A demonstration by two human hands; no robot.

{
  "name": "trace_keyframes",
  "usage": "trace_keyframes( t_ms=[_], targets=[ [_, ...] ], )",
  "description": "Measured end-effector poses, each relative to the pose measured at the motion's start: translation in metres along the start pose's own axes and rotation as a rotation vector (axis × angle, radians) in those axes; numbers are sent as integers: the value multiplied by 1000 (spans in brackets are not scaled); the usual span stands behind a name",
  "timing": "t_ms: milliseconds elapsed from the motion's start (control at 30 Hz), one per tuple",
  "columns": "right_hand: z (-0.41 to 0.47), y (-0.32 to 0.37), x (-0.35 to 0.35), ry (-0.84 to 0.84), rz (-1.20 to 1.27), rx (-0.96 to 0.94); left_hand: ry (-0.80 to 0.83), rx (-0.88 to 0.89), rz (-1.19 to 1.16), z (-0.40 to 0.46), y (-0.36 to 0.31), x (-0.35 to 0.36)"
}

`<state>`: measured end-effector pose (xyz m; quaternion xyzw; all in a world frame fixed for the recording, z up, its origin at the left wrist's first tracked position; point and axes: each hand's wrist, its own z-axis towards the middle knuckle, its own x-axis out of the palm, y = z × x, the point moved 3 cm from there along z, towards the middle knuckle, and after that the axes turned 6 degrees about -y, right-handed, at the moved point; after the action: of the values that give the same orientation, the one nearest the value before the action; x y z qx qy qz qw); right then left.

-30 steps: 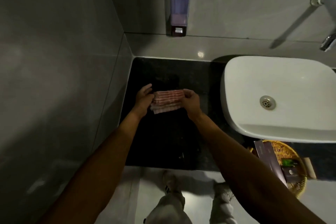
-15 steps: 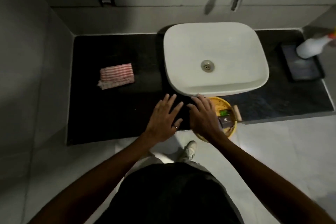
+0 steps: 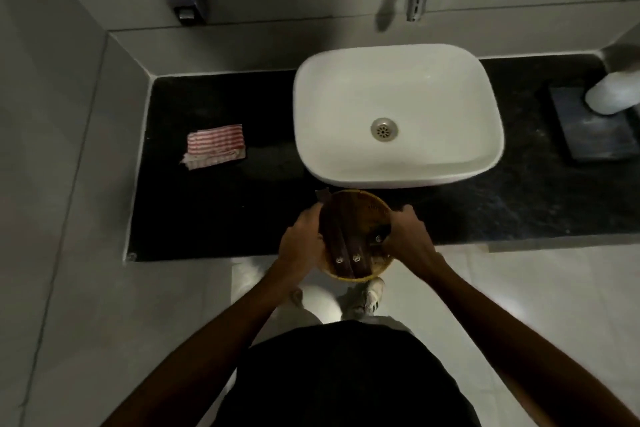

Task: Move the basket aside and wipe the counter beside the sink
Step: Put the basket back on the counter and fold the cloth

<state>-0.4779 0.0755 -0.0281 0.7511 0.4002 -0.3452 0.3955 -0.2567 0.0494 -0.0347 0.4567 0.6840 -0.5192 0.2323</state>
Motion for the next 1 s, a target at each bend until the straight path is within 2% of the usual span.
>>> trace_keyframes(
  t_ms=[133, 233, 333, 467, 533, 600, 700, 800, 1000],
  targets=[
    [11, 87, 20, 99, 61, -175, -96, -160, 11, -5, 77, -62],
    [28, 159, 38, 136, 96, -249, -139, -187, 18, 3, 133, -109],
    [45, 218, 59, 169, 111, -233, -148, -166, 8, 21, 183, -145],
    [55, 250, 77, 243, 105, -190, -66, -142, -72, 43, 219, -160],
    [60, 253, 76, 187, 63, -198, -109, -124, -121, 50, 227, -160],
    [73, 256, 69, 39, 69, -183, -254, -164, -155, 63, 235, -168],
    [110, 281, 53, -83, 321, -95, -354, -316, -297, 110, 240, -187],
    [156, 321, 49, -10, 456, 22, -248, -483, -349, 173, 237, -203],
    [215, 361, 63, 163, 518, 87, -18, -533, -491, 232, 218, -197]
  ],
)
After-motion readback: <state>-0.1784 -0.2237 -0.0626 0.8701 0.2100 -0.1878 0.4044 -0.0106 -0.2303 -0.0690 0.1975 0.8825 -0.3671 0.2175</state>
